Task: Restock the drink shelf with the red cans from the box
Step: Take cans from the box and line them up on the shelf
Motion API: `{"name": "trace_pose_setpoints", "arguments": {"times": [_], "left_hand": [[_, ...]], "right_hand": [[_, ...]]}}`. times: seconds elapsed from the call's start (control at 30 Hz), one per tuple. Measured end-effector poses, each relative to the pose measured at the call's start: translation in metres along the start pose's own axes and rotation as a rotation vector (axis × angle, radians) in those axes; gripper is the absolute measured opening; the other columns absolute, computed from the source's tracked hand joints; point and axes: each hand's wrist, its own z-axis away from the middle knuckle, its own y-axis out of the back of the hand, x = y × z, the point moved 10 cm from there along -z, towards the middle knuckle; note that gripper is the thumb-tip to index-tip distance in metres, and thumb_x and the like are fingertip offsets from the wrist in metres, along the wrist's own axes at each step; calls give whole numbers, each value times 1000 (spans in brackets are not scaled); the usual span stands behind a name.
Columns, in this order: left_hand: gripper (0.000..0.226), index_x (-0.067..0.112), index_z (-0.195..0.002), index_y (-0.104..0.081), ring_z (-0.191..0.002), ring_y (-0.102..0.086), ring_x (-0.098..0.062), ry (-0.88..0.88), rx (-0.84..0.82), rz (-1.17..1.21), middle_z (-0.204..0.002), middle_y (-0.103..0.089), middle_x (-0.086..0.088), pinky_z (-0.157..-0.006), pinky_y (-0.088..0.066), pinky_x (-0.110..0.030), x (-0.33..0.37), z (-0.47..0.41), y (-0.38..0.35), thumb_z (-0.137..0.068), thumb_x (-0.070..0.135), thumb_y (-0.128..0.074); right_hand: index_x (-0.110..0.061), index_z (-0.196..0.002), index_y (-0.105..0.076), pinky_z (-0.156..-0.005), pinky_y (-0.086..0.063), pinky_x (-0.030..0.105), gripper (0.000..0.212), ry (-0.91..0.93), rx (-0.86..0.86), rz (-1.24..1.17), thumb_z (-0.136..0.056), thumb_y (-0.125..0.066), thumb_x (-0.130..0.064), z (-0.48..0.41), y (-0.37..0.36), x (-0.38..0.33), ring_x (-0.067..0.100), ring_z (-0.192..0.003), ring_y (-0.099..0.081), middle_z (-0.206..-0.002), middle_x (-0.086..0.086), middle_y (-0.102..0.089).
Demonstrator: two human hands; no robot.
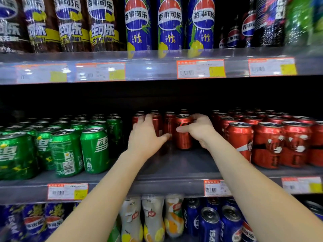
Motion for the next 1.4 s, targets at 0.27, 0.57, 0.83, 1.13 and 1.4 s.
{"name": "trace_pose_setpoints", "arguments": {"times": [0.27, 0.57, 0.83, 1.13, 1.4], "left_hand": [[77, 23, -151, -40, -126, -52, -36, -37, -28, -192, -143, -49, -13, -104, -48, -48, -17, 6, 4, -87, 53, -70], [66, 30, -150, -41, -117, -59, -32, -54, -65, -103, -143, -48, -10, -97, -54, -49, -25, 11, -3, -91, 41, -68], [69, 25, -152, -39, -123, -57, -32, -44, -58, -61, -140, -50, -10, -101, -51, -50, -32, 9, -3, -92, 42, -67], [70, 24, -152, -39, -113, -61, -29, -75, -70, -75, -137, -52, -8, -97, -53, -48, -28, 12, -4, -91, 42, -66], [61, 16, -147, -45, -120, -58, -32, -158, -40, -197, -138, -55, -11, -97, -52, -45, 6, 26, 16, -94, 43, -61]], "right_hand": [[-12, -137, -55, -101, -52, 39, 76, -38, 46, 83, -71, -91, -21, -27, 8, 19, 26, -116, -63, -129, 7, -66], [-6, -134, -57, -95, -54, 34, 75, -95, 128, 324, -74, -89, -39, -49, 10, 23, 30, -117, -64, -130, 14, -65], [-11, -137, -57, -101, -49, 34, 70, -93, 119, 274, -78, -85, -35, -58, 5, 29, 29, -121, -62, -133, 11, -64], [-9, -141, -52, -98, -50, 34, 73, -74, 110, 403, -79, -84, -30, -52, 3, 29, 31, -122, -61, -134, 13, -63], [-14, -128, -66, -92, -55, 33, 41, 131, 68, 652, -88, -58, -10, 1, -6, -17, 34, -109, -66, -122, 16, -67]]}}
